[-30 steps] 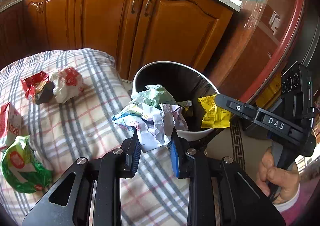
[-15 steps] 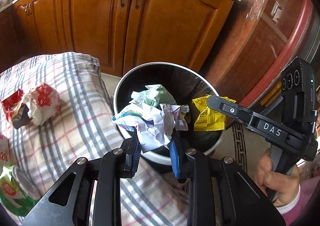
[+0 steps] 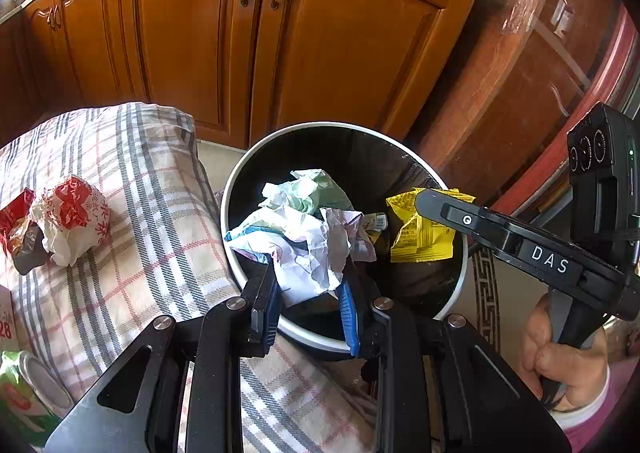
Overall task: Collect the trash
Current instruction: 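Carry the paper and yellow wrapper over the bin and open both tools, then move both open tools back over the table toward the remaining trash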
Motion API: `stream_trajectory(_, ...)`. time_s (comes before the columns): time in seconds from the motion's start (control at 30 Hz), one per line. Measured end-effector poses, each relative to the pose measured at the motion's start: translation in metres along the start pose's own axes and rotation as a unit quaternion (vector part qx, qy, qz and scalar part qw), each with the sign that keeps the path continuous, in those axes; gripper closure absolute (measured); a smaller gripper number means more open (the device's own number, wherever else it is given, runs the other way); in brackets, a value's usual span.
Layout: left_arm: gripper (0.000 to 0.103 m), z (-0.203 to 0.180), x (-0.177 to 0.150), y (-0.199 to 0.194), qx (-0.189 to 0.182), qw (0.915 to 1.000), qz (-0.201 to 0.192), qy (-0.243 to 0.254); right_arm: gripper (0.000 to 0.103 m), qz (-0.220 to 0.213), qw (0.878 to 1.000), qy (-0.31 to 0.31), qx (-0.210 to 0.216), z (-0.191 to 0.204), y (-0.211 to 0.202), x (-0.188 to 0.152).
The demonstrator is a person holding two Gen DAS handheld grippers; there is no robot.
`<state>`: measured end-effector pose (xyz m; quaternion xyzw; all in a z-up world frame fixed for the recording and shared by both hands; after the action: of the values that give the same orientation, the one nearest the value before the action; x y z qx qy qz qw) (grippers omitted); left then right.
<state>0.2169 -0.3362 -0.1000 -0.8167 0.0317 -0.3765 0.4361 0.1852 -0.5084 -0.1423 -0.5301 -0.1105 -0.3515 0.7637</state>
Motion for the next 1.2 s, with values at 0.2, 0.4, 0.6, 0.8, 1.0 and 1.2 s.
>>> stream_trajectory(0.2, 0.077, 0.001, 0.003, 0.006, -0.001, 0.9999, 0.013, 0.001, 0.085, 0.01, 1.0, -0.001, -0.004, 0.001, 0.005, 0.002)
stream_trajectory(0.4, 0.044, 0.003, 0.001, 0.005, -0.004, 0.9999, 0.01, -0.009, 0.075, 0.018, 1.0, 0.008, -0.003, -0.002, 0.007, 0.0)
stream_trajectory(0.6, 0.039, 0.008, -0.01, -0.008, -0.006, 0.9997, 0.001, -0.022, 0.048, 0.005, 1.0, 0.026, 0.009, -0.004, -0.004, -0.001)
stream_trajectory(0.8, 0.03, 0.018, -0.033, -0.033, 0.002, 0.999, -0.022, -0.039, 0.024, -0.025, 0.999, 0.044, 0.017, 0.002, -0.022, -0.012)
stream_trajectory(1.0, 0.03, 0.037, -0.068, -0.059, 0.009, 0.9971, -0.03, -0.07, 0.018, -0.037, 0.998, 0.047, 0.019, 0.019, -0.034, -0.035)
stream_trajectory(1.2, 0.03, 0.061, -0.101, -0.086, 0.021, 0.9944, -0.038, -0.097, 0.014, -0.035, 0.998, 0.038, 0.03, 0.045, -0.039, -0.055)
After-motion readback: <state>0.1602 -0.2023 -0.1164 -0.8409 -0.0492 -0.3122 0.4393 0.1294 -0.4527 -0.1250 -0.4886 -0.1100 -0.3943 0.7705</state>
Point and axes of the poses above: each gripper's, at about its wrist camera, not at the fingertips, and y roughly the way its jaws point, z to its left, x to its top, the point moved 6 cm from there along y, roughly the way its jaws point, and after that the axes turned 10 degrees about -x, right-handed, at the moved point
